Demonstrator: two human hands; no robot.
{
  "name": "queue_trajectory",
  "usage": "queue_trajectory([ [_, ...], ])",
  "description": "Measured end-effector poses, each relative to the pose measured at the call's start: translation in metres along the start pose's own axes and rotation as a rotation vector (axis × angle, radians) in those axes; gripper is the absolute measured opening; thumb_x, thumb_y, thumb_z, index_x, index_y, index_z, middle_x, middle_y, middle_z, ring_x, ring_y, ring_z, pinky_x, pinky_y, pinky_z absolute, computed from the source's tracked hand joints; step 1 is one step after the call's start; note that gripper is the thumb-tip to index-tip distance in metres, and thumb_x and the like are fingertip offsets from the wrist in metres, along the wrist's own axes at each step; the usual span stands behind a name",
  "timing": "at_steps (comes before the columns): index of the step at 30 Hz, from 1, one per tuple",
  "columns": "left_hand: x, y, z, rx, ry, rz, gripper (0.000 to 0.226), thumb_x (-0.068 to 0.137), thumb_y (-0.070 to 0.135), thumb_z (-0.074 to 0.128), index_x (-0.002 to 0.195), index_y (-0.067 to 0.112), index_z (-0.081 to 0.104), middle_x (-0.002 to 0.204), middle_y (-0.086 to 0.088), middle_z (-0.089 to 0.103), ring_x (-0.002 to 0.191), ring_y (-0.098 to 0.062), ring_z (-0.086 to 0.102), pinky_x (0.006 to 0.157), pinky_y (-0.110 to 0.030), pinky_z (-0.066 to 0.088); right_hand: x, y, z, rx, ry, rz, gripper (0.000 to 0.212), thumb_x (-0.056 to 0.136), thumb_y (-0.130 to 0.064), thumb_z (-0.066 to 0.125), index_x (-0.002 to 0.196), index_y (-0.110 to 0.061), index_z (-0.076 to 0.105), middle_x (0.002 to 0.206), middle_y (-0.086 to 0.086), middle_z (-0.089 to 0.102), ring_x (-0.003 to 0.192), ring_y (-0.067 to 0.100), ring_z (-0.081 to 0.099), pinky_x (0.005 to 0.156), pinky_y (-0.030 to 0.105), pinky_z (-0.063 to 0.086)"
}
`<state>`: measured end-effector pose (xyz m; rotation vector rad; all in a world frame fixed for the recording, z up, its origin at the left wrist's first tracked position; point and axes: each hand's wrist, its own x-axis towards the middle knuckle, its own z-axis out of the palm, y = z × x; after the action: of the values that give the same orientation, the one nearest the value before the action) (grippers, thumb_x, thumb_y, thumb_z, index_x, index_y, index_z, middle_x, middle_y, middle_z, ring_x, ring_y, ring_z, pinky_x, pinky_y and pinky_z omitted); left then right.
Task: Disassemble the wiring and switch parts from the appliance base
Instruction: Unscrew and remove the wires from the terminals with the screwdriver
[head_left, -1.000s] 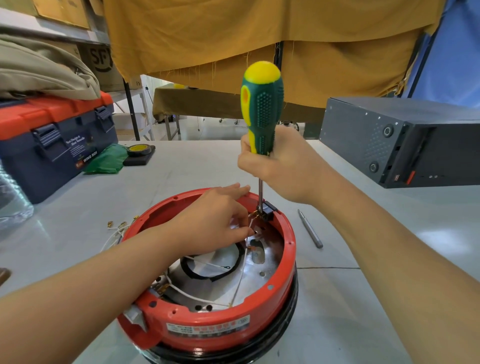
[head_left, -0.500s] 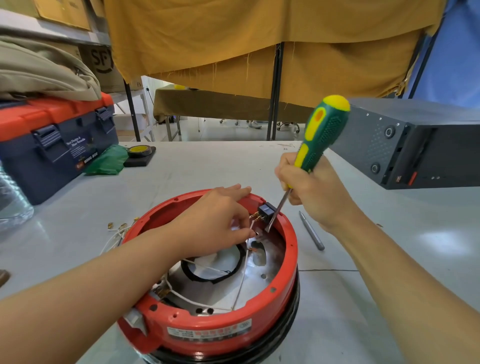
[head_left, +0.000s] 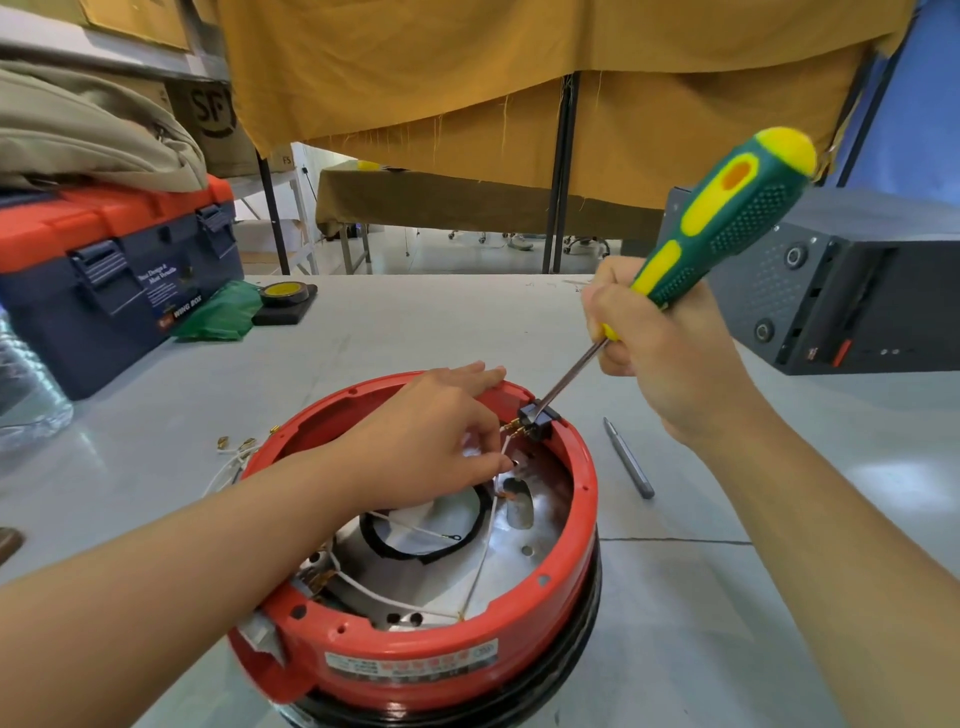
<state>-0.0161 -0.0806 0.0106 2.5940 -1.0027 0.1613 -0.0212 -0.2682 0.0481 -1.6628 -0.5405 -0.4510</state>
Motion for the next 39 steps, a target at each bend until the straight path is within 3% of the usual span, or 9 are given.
queue_trajectory([
  [6, -0.001, 0.0, 0.0, 0.003, -0.006, -0.003, 0.017, 0.082, 0.031, 0.067, 0.071, 0.018, 0.069, 0.152, -0.006, 0.031, 0.141, -0.006, 0.023, 0.096, -0.006, 0.02, -0.006, -0.006, 0.006, -0.117, -0.049, -0.101, 0.028, 0.079, -0.013, 0.049, 0.054, -0.009, 0.038, 0.044, -0.012, 0.035, 0.043, 0.004, 0.034, 0.046, 0.009, 0.026],
  [12, 0.0, 0.0, 0.0, 0.01, 0.002, 0.001, 0.019, 0.082, 0.03, 0.068, 0.07, 0.016, 0.068, 0.151, -0.008, 0.033, 0.14, -0.01, 0.028, 0.1, -0.011, 0.024, -0.015, -0.012, 0.013, -0.252, -0.077, -0.217, 0.029, 0.082, -0.009, 0.05, 0.055, -0.006, 0.039, 0.05, -0.003, 0.033, 0.05, 0.007, 0.033, 0.05, 0.016, 0.028],
  [17, 0.0, 0.0, -0.001, 0.01, -0.02, -0.012, 0.018, 0.083, 0.028, 0.068, 0.07, 0.016, 0.067, 0.136, -0.013, 0.05, 0.12, -0.016, 0.044, 0.076, 0.006, 0.018, -0.024, -0.013, 0.018, -0.306, -0.072, -0.294, 0.029, 0.082, -0.006, 0.051, 0.057, -0.015, 0.04, 0.052, -0.006, 0.036, 0.051, 0.007, 0.035, 0.051, 0.015, 0.03],
  [20, -0.001, 0.001, -0.002, 0.027, -0.025, -0.016, 0.018, 0.084, 0.029, 0.067, 0.072, 0.015, 0.069, 0.135, -0.013, 0.051, 0.118, -0.018, 0.045, 0.074, 0.005, 0.019, -0.026, -0.012, 0.019, -0.279, -0.053, -0.291, 0.032, 0.083, -0.006, 0.05, 0.058, -0.023, 0.039, 0.054, -0.009, 0.038, 0.053, 0.004, 0.038, 0.054, 0.013, 0.032],
  [26, -0.001, 0.004, -0.004, 0.034, -0.003, 0.01, 0.026, 0.084, 0.032, 0.067, 0.062, 0.03, 0.053, 0.152, -0.003, 0.033, 0.138, -0.011, 0.031, 0.102, -0.017, 0.027, -0.024, -0.006, 0.016, -0.134, -0.043, -0.155, 0.03, 0.082, -0.009, 0.048, 0.056, -0.013, 0.033, 0.051, -0.01, 0.031, 0.049, 0.004, 0.032, 0.05, 0.012, 0.029],
  [32, 0.0, 0.002, -0.003, 0.038, -0.01, -0.007, 0.023, 0.084, 0.033, 0.066, 0.064, 0.026, 0.059, 0.153, 0.0, 0.032, 0.139, -0.01, 0.028, 0.104, -0.019, 0.027, -0.019, 0.001, 0.013, -0.006, -0.013, -0.081, 0.031, 0.081, -0.012, 0.048, 0.056, -0.004, 0.029, 0.052, -0.004, 0.028, 0.046, 0.006, 0.028, 0.047, 0.015, 0.027],
  [39, 0.0, 0.001, -0.003, 0.037, -0.019, -0.018, 0.019, 0.084, 0.035, 0.066, 0.069, 0.024, 0.065, 0.154, 0.002, 0.03, 0.14, -0.009, 0.027, 0.106, -0.02, 0.026, -0.018, 0.007, 0.007, 0.182, 0.04, -0.002, 0.031, 0.079, -0.009, 0.047, 0.052, -0.014, 0.031, 0.049, -0.002, 0.024, 0.04, 0.007, 0.022, 0.042, 0.017, 0.023],
])
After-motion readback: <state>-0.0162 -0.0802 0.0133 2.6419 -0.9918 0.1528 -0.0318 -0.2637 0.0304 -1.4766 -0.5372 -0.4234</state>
